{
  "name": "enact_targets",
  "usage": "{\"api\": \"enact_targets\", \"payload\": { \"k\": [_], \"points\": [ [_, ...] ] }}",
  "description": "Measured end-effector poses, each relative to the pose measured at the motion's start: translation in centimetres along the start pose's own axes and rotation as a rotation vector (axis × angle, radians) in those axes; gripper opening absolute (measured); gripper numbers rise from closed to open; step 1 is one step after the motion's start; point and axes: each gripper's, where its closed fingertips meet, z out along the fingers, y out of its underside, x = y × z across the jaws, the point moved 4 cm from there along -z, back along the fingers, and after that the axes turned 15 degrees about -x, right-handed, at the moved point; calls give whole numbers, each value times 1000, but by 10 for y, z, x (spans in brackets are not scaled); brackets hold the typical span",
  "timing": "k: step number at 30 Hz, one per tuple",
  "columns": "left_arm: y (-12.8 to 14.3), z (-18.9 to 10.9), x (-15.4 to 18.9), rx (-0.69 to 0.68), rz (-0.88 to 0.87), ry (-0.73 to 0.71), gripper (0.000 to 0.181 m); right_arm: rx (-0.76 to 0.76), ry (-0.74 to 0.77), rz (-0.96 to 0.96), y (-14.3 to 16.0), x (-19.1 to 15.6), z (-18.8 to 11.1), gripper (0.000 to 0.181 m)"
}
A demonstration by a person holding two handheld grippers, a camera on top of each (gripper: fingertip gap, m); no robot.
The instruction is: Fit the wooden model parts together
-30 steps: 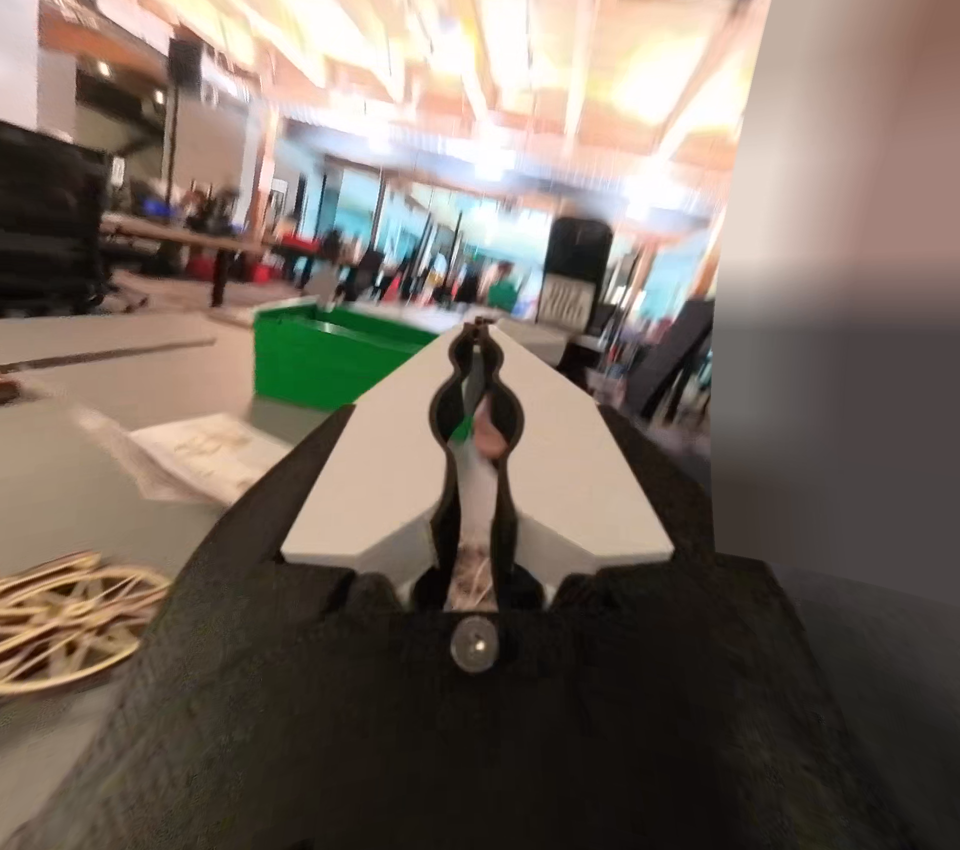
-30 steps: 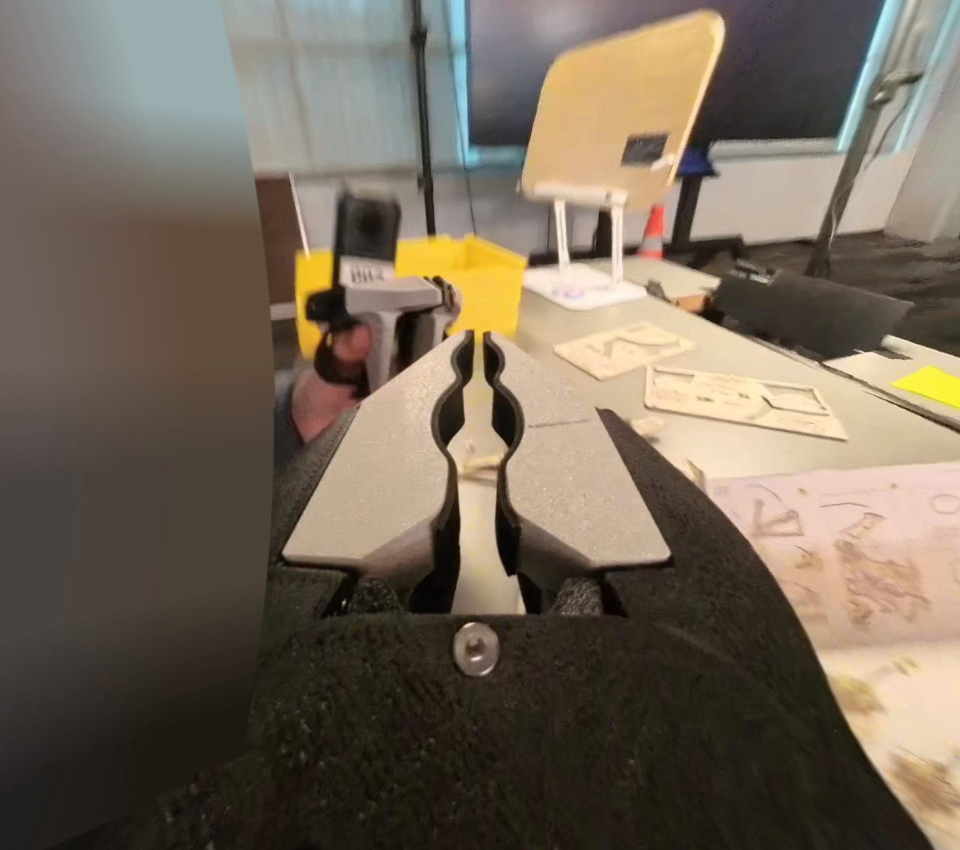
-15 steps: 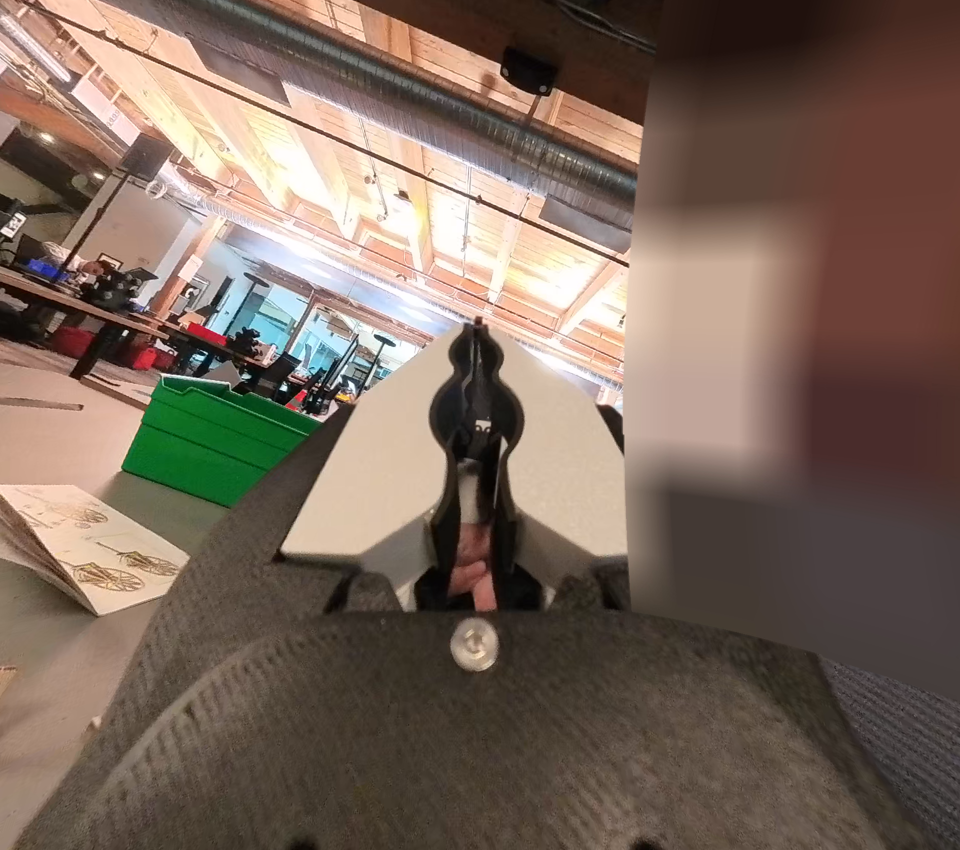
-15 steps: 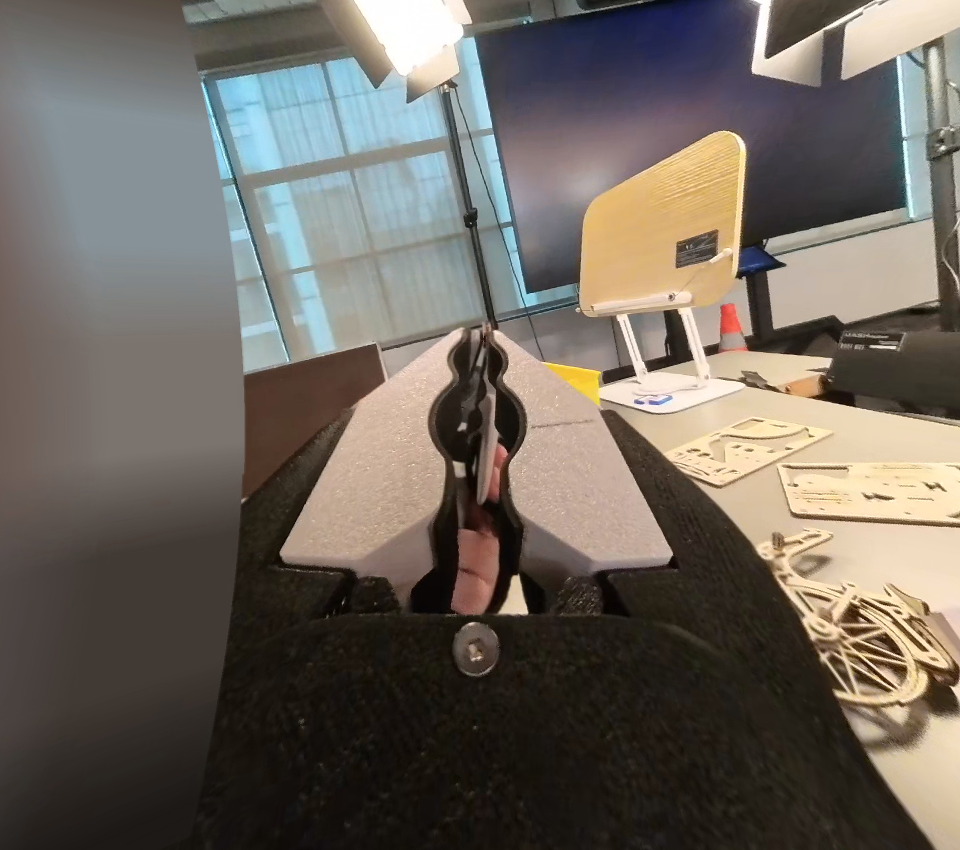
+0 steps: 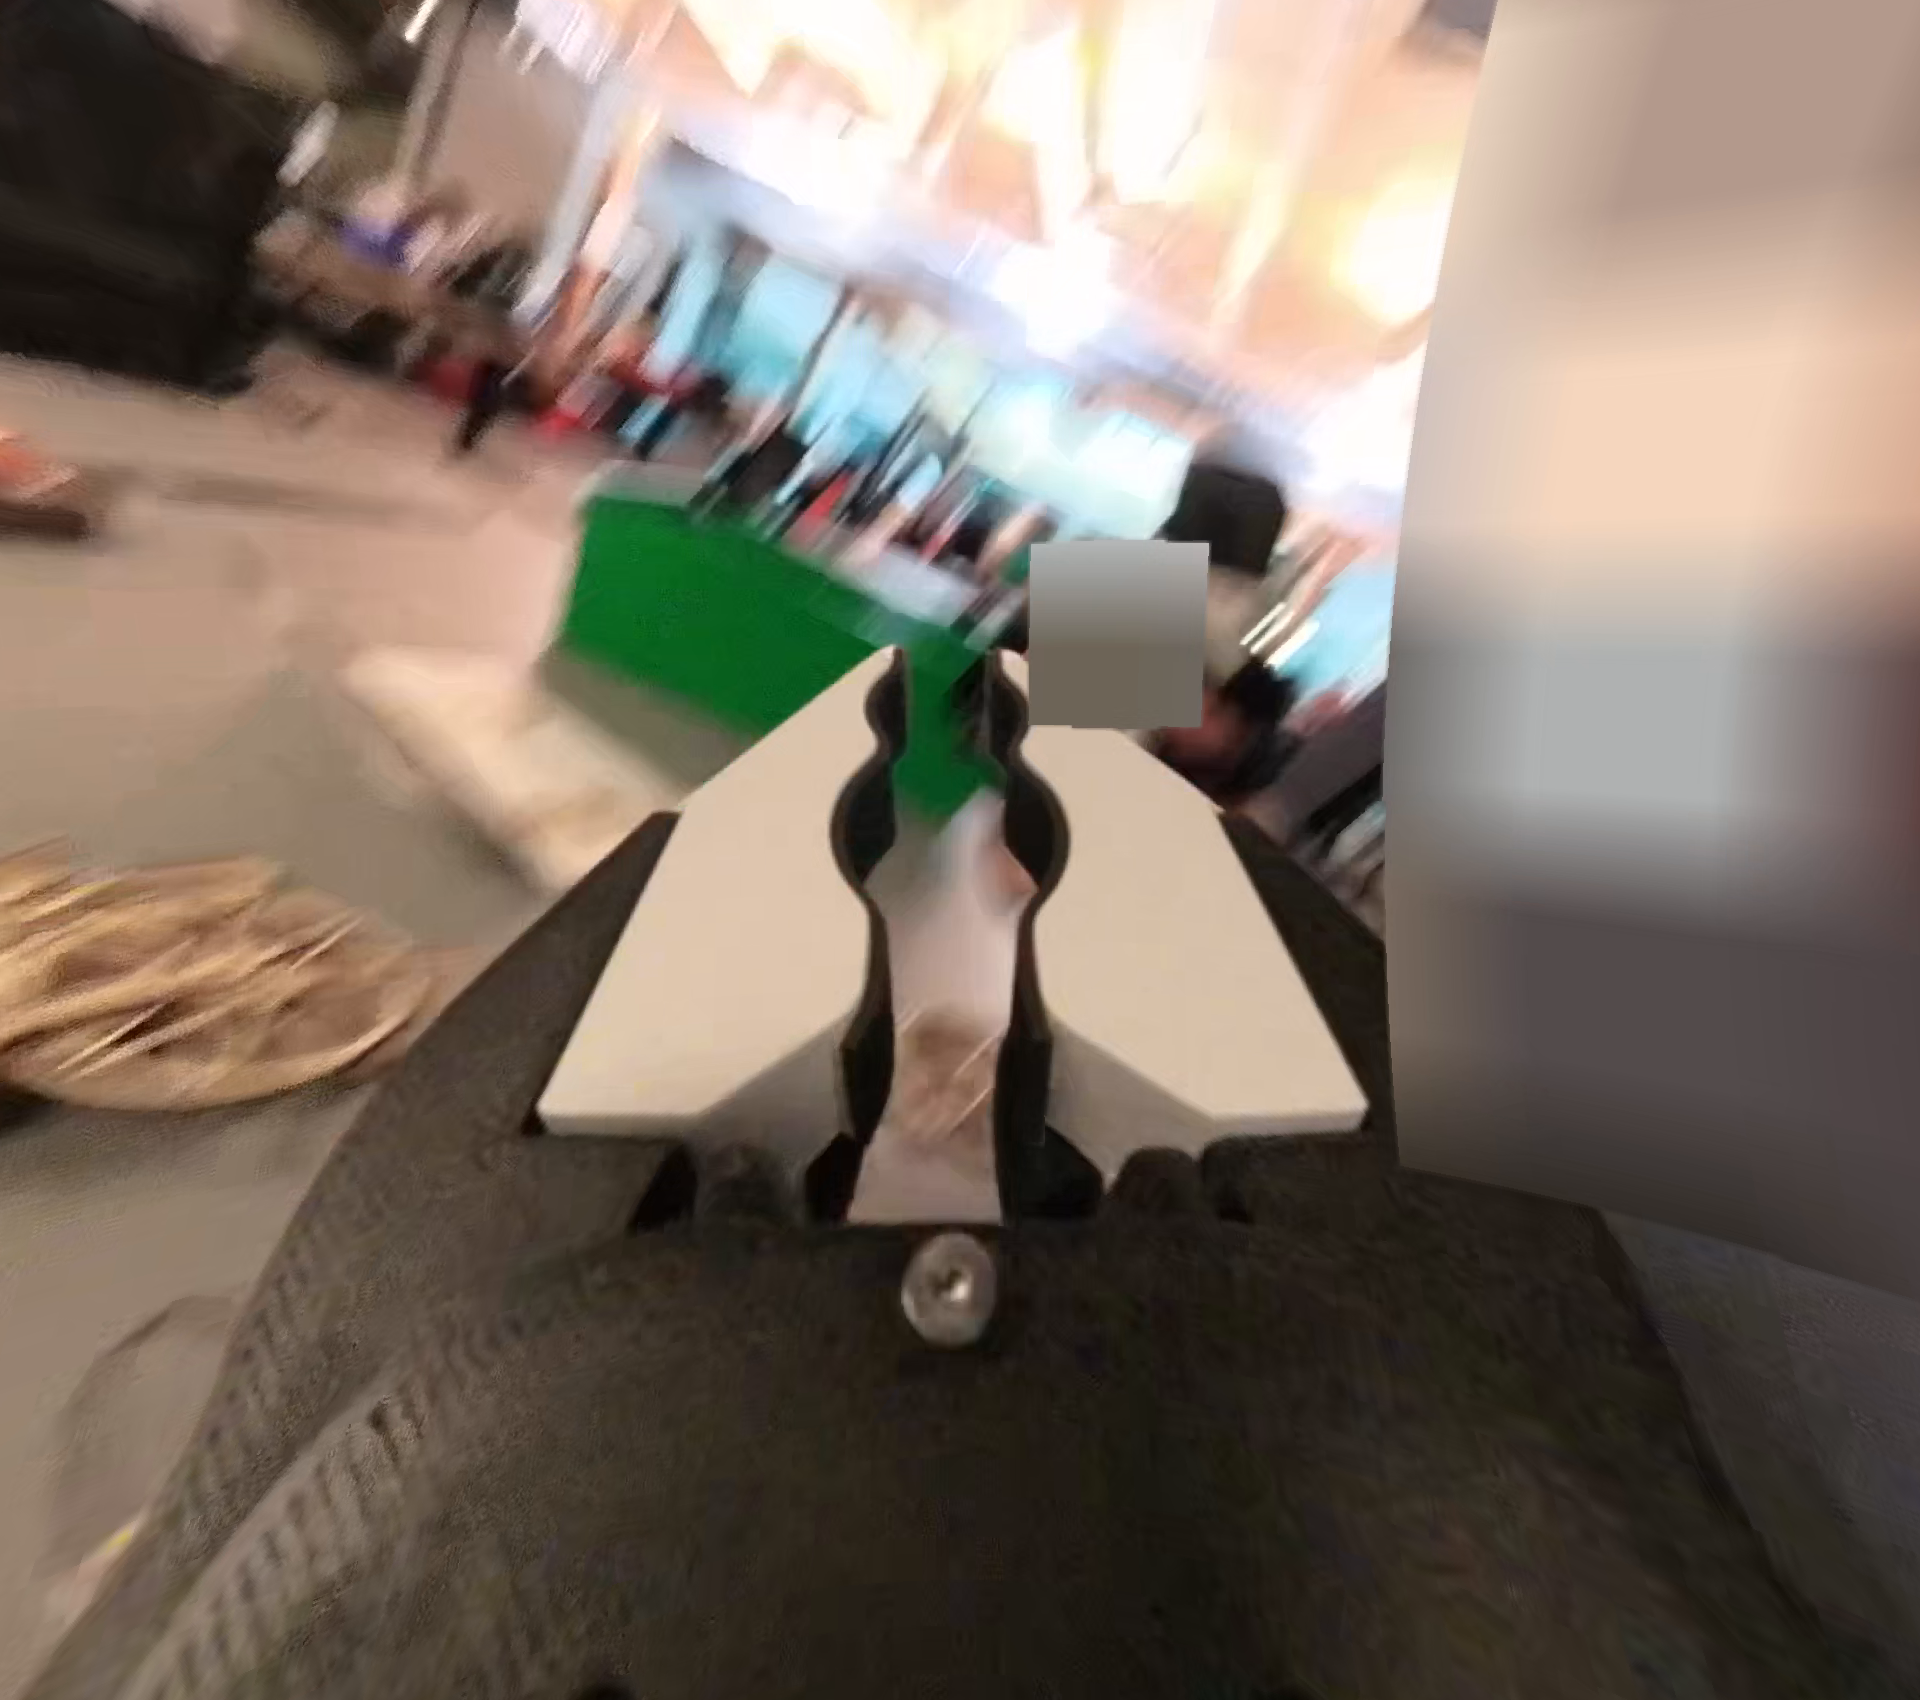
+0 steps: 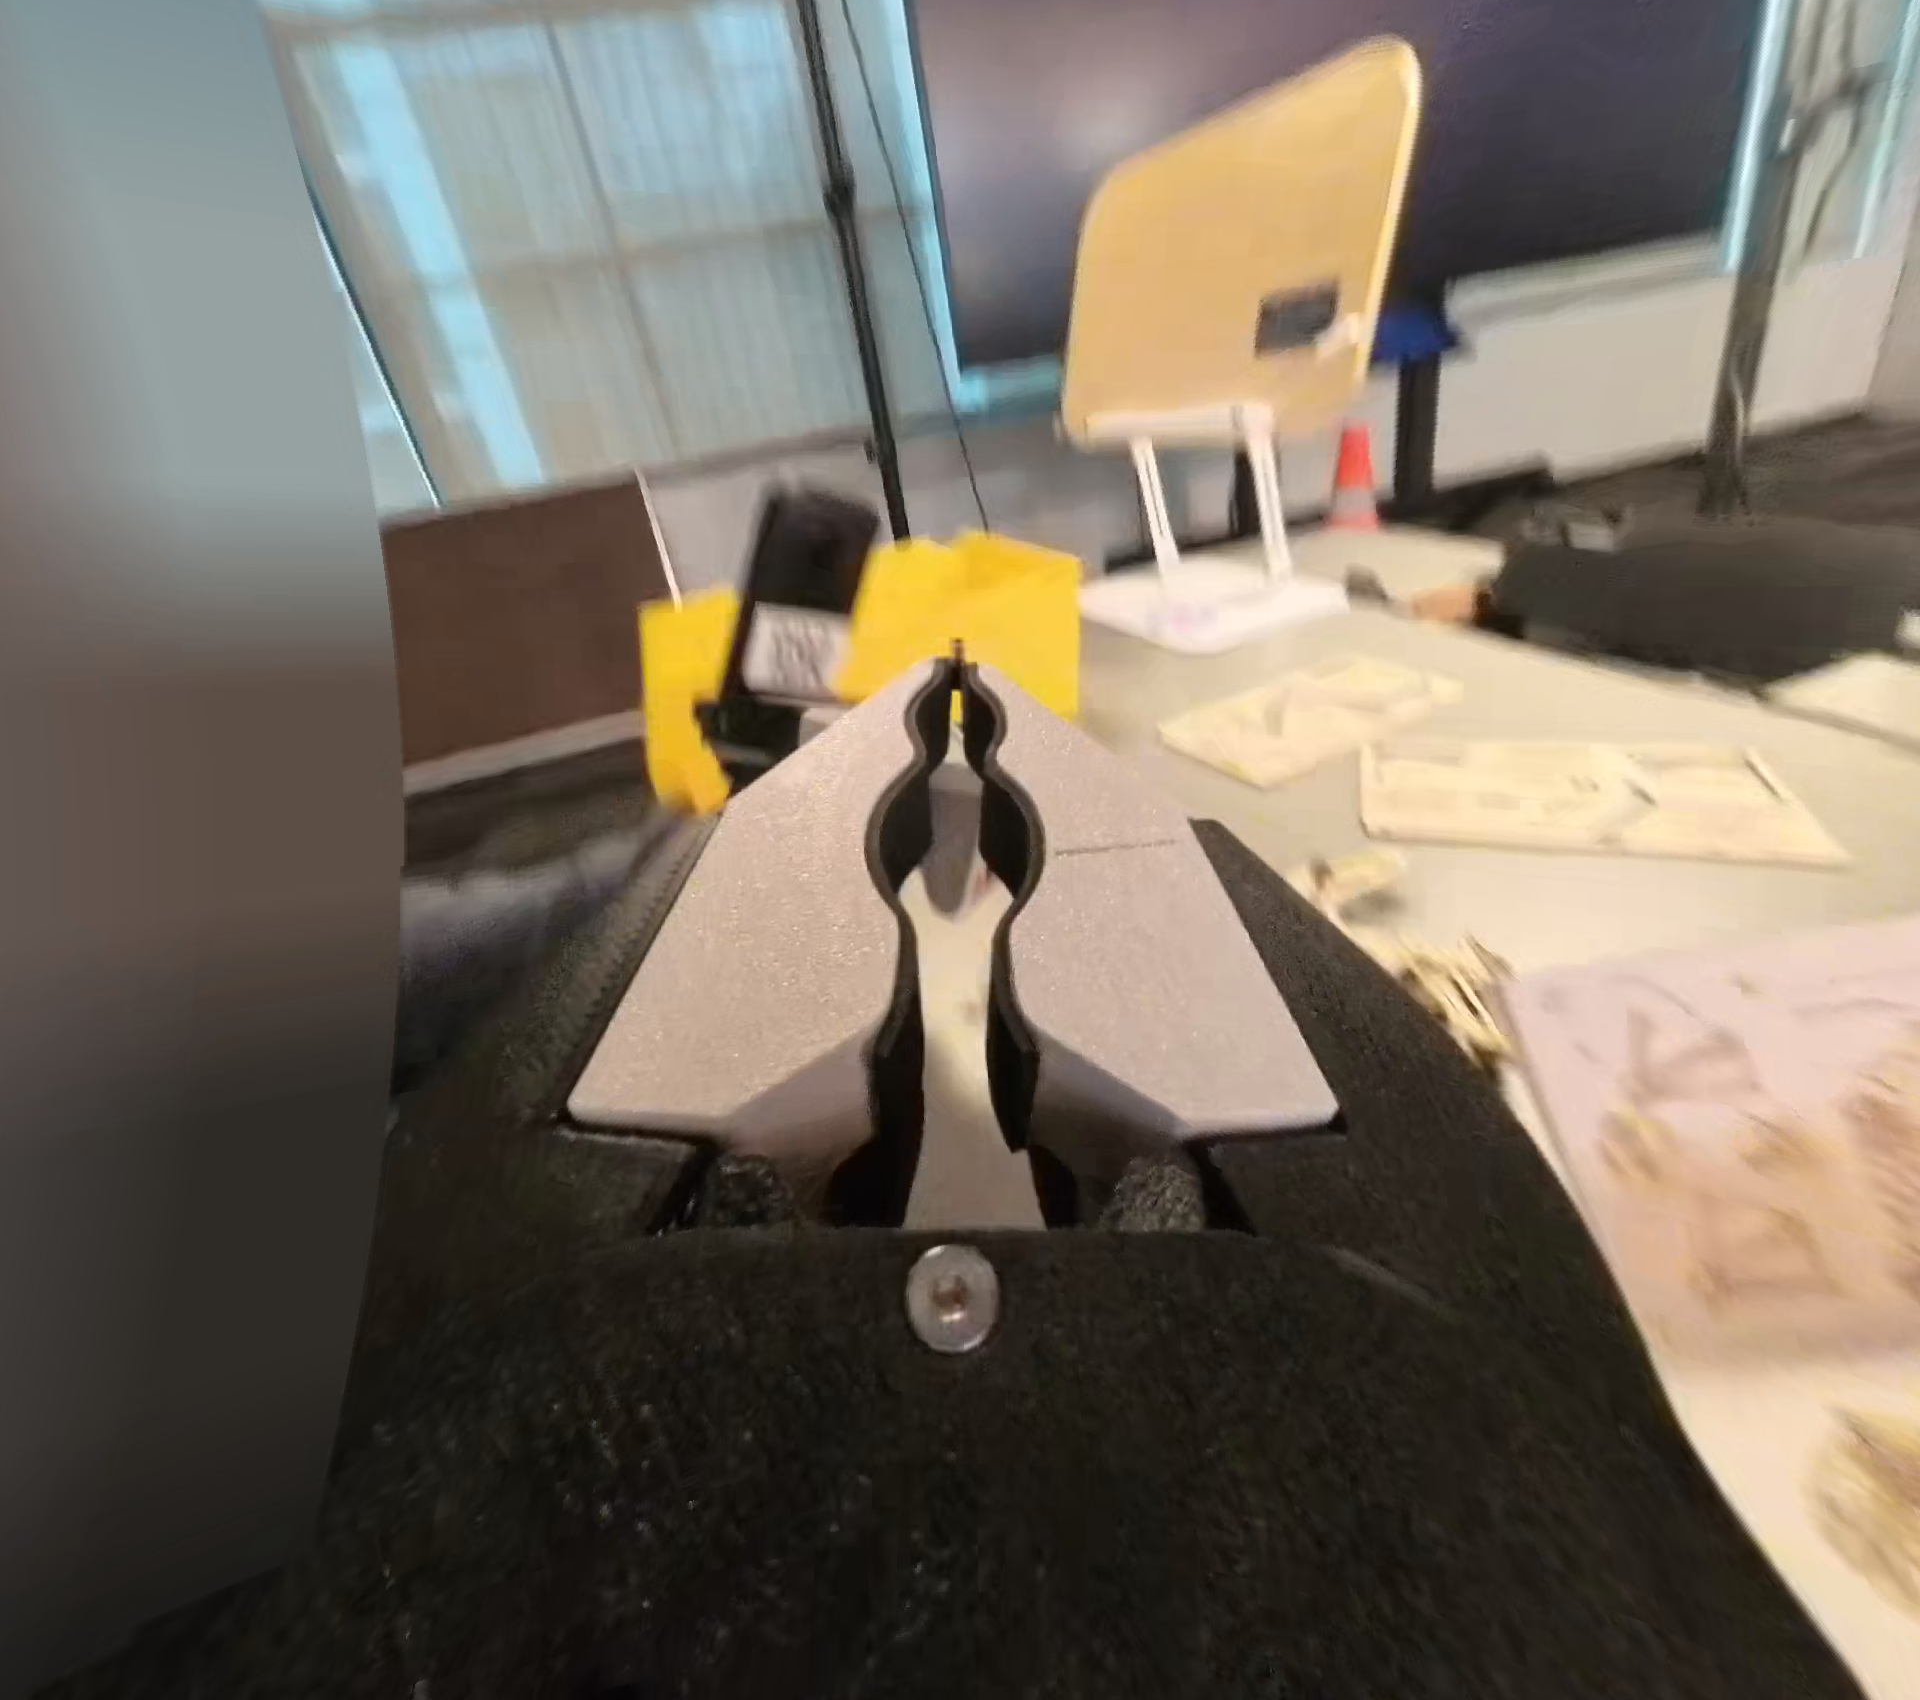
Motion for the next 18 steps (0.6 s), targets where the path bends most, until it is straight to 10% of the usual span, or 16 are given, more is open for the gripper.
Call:
{"api": "enact_targets", "payload": {
  "k": [1,8,18],
  "points": [
    [14,2,-15,-162,50,-139,15,-127,19,-14,10,8,-4,0],
    [76,18,-51,-801,290,-374,36,-869,55,5,79,55,-2,0],
    [100,32,-60,-994,386,-308,34,-1289,-217,-848,100,68,14,0]
  ]
}}
